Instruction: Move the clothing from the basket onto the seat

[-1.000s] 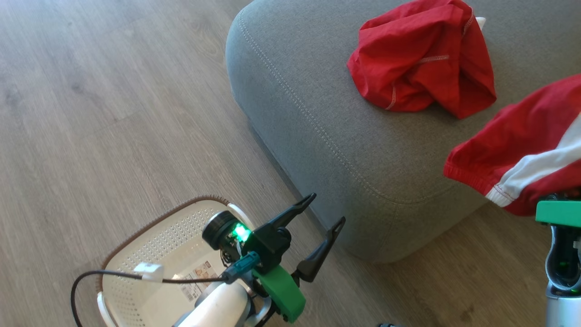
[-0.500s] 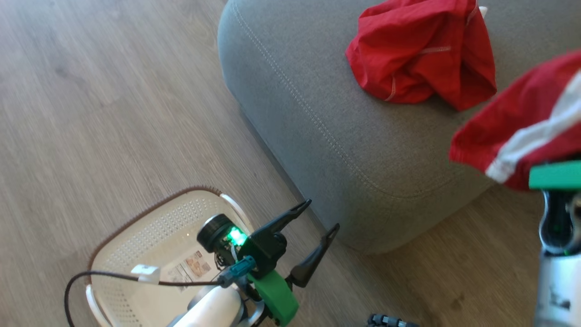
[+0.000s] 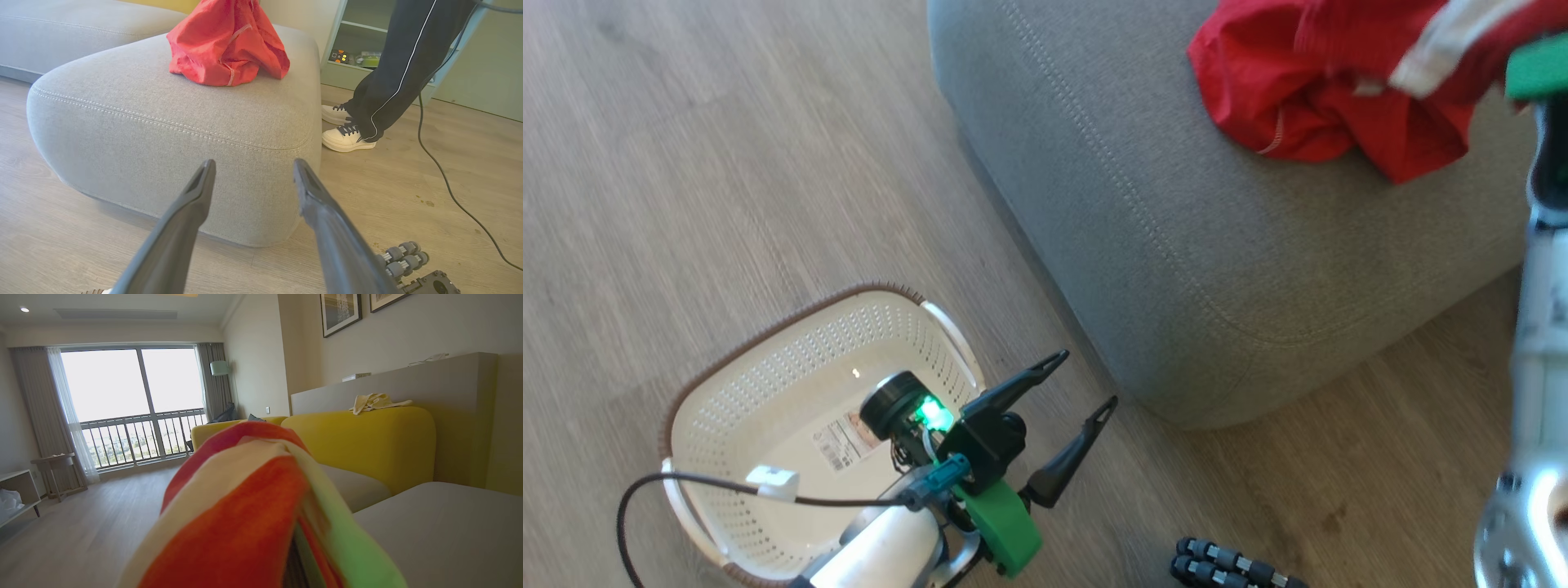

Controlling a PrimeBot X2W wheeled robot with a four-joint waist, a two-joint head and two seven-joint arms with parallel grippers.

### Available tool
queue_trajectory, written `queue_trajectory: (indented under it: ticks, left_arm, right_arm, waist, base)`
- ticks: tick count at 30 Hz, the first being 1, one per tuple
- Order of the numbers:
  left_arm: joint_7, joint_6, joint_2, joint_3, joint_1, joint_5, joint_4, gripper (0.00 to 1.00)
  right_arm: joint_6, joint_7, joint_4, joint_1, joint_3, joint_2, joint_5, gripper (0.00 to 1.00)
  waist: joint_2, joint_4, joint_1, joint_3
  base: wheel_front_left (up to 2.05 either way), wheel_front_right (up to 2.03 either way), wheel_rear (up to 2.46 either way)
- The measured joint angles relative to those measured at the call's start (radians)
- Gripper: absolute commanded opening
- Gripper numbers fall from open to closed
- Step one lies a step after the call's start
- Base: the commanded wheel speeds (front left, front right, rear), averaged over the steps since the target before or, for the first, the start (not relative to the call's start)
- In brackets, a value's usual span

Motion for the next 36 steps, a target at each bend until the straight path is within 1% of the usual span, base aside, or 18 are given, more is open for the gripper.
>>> queue_trajectory:
  ticks: [2,5,9,14,18,19,20,21,24,26,28,31,34,36]
  left_arm:
    - [0.0,0.0,0.01,0.0,-0.005,0.0,-0.001,1.0]
    - [0.0,0.0,0.014,0.002,-0.025,0.0,-0.003,1.0]
    - [0.0,0.0,0.02,0.002,-0.042,0.0,-0.003,1.0]
    - [0.0,0.0,0.043,0.0,-0.054,0.0,-0.002,1.0]
    - [0.0,0.0,0.046,-0.001,-0.078,0.0,-0.002,1.0]
    - [0.0,0.0,0.046,-0.001,-0.078,0.0,-0.002,1.0]
    - [0.0,0.0,0.049,0.0,-0.088,0.0,-0.002,1.0]
    - [0.0,0.0,0.049,0.0,-0.088,0.0,-0.002,1.0]
    - [0.0,0.0,0.056,0.0,-0.098,0.0,-0.002,1.0]
    - [0.0,0.0,0.061,0.001,-0.098,-0.001,-0.002,1.0]
    - [0.0,0.0,0.065,0.003,-0.098,-0.007,-0.002,1.0]
    - [0.0,0.0,0.068,0.007,-0.098,-0.01,-0.003,1.0]
    - [0.0,0.0,0.068,0.008,-0.099,-0.01,-0.004,1.0]
    - [0.0,0.0,0.069,0.007,-0.102,-0.01,-0.006,1.0]
  right_arm:
    - [0.0,0.009,0.052,-0.074,0.002,-0.004,0.022,0.0]
    - [0.0,0.011,0.133,-0.165,0.008,-0.042,0.008,0.0]
    - [0.0,0.011,0.256,-0.249,-0.025,-0.066,0.006,0.0]
    - [0.0,-0.017,0.426,-0.319,-0.05,-0.106,-0.081,0.0]
    - [0.0,-0.056,0.575,-0.339,-0.082,-0.134,-0.16,0.0]
    - [0.0,-0.056,0.575,-0.339,-0.082,-0.134,-0.16,0.0]
    - [0.0,-0.076,0.647,-0.343,-0.112,-0.14,-0.188,0.0]
    - [0.0,-0.076,0.647,-0.343,-0.112,-0.14,-0.188,0.0]
    - [0.0,-0.091,0.758,-0.355,-0.168,-0.148,-0.226,0.0]
    - [0.0,-0.089,0.821,-0.365,-0.17,-0.157,-0.279,0.0]
    - [0.0,-0.057,0.882,-0.373,-0.169,-0.154,-0.323,0.0]
    - [0.0,0.016,0.964,-0.396,-0.198,-0.147,-0.347,0.0]
    - [0.0,0.065,0.99,-0.412,-0.242,-0.157,-0.388,0.0]
    - [0.0,0.073,0.996,-0.422,-0.279,-0.165,-0.412,0.0]
  waist:
    - [0.0,0.006,0.0,0.014]
    - [0.0,0.018,0.0,0.035]
    - [0.0,0.029,0.0,0.068]
    - [0.0,0.035,0.0,0.114]
    - [0.0,0.045,0.0,0.143]
    - [0.0,0.045,0.0,0.143]
    - [0.0,0.052,0.0,0.155]
    - [0.0,0.052,0.0,0.155]
    - [0.0,0.063,0.0,0.17]
    - [0.0,0.07,0.0,0.179]
    - [0.0,0.076,0.0,0.188]
    - [0.0,0.084,0.0,0.202]
    - [0.0,0.095,-0.0001,0.216]
    - [0.0,0.106,-0.0001,0.226]
  base:
    - [0.0,0.0,0.0]
    - [0.0,0.0,0.0]
    - [0.0,0.0,0.0]
    - [0.0,0.0,0.0]
    - [0.0,0.0,0.0]
    - [0.0,0.0,0.0]
    - [0.0,0.0,0.0]
    - [0.0,0.0,0.0]
    - [0.0,0.0,0.0]
    - [0.0,0.0,0.0]
    - [0.0,0.0,0.0]
    - [0.0,0.0,0.0]
    - [0.0,0.0,0.0]
    - [0.0,0.0,0.0]
